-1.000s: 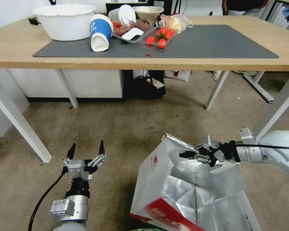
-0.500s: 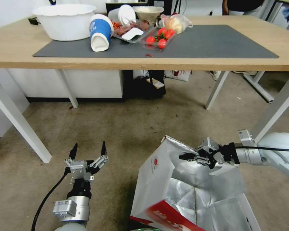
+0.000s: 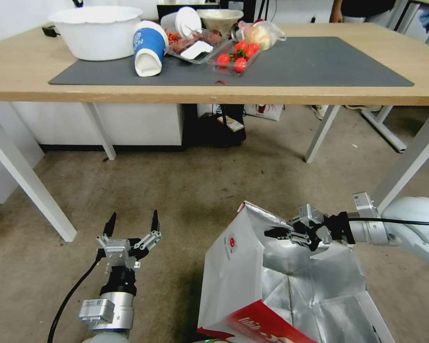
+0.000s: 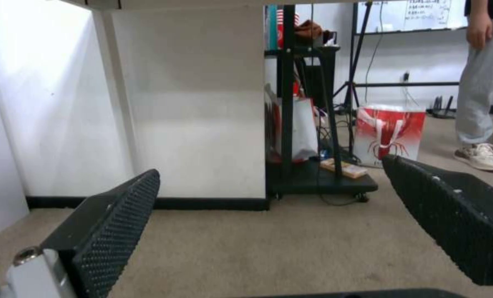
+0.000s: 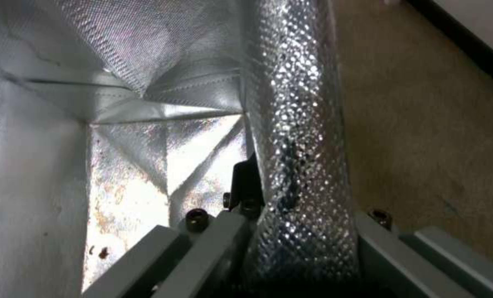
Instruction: Pick up the food delivery bag from the floor and place it on the table.
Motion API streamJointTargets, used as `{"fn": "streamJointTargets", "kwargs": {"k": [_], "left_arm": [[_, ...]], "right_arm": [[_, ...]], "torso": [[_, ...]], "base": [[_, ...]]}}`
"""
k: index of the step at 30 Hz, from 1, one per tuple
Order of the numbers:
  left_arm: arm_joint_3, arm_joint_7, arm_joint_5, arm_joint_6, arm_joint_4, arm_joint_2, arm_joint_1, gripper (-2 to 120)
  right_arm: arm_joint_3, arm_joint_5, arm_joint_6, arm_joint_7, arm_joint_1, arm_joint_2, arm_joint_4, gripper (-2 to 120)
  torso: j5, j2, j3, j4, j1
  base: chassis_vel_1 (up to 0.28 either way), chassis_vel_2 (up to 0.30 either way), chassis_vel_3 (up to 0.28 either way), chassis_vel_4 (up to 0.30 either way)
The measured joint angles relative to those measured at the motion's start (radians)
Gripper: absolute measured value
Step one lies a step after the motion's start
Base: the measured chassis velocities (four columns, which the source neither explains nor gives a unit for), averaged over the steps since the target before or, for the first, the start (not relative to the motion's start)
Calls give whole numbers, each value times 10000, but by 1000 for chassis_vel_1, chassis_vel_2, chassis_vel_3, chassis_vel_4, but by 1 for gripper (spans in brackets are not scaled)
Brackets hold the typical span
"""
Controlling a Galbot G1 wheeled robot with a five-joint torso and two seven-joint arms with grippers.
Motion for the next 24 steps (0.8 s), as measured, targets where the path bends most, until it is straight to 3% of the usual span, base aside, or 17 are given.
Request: {"fn": "streamJointTargets", "kwargs": {"k": [12,24], "left_arm": [[30,85,83,-247,81,-44,24,100],[110,-102,-160,-171,45,-62,13,100]], "right_arm": [[-9,-55,13,52,19,-47,21,0],[284,-69,98,42,-227,-84,18,0]], "torso": [[1,36,32,0,2],[0,500,476,0,18]], "base": [[0,0,0,0],[0,0,0,0]]}}
